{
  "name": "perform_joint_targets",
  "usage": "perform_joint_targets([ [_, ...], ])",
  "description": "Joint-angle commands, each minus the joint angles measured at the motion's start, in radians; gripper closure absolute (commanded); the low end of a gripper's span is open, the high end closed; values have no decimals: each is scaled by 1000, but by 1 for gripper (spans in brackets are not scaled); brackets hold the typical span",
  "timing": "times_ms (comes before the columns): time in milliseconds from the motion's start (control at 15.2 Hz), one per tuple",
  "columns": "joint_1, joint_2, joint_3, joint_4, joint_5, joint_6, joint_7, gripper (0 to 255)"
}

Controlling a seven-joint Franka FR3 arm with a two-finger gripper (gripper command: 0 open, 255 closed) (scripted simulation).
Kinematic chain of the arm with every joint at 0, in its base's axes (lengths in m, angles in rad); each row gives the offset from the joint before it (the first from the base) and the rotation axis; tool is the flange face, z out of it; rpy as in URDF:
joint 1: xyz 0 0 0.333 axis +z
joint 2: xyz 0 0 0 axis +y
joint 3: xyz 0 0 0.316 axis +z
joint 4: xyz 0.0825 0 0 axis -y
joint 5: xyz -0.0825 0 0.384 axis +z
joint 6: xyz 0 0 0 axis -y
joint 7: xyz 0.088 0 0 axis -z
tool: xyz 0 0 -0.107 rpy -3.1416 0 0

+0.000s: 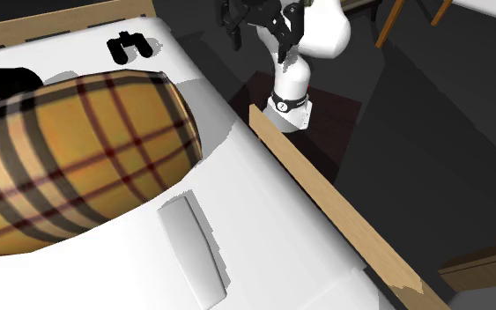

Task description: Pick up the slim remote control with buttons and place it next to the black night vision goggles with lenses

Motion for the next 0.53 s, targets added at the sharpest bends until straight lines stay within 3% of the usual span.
perform_joint_targets([
  [0, 0, 0, 0, 0, 0, 0, 0, 0],
  [462, 51, 210, -87, 7, -71, 239, -254, 0],
])
